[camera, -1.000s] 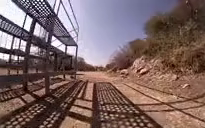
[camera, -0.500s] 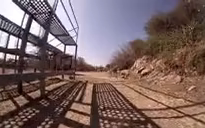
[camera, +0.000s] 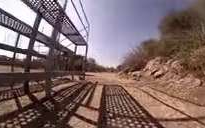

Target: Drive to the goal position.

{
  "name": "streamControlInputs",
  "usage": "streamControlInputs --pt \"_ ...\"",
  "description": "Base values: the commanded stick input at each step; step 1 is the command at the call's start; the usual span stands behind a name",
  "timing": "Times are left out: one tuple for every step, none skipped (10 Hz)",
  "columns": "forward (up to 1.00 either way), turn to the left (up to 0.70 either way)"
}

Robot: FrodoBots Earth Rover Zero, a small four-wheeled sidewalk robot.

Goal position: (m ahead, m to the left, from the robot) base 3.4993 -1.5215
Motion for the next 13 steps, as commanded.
streamControlInputs --pt "0.5 0.0" --pt "0.5 0.0" --pt "0.5 0.0" --pt "0.5 0.0" --pt "0.5 0.0" --pt "0.5 0.0" --pt "0.5 0.0" --pt "0.5 0.0" --pt "0.5 0.0" --pt "0.5 0.0" --pt "0.5 0.0" --pt "0.5 0.0" --pt "0.5 0.0"
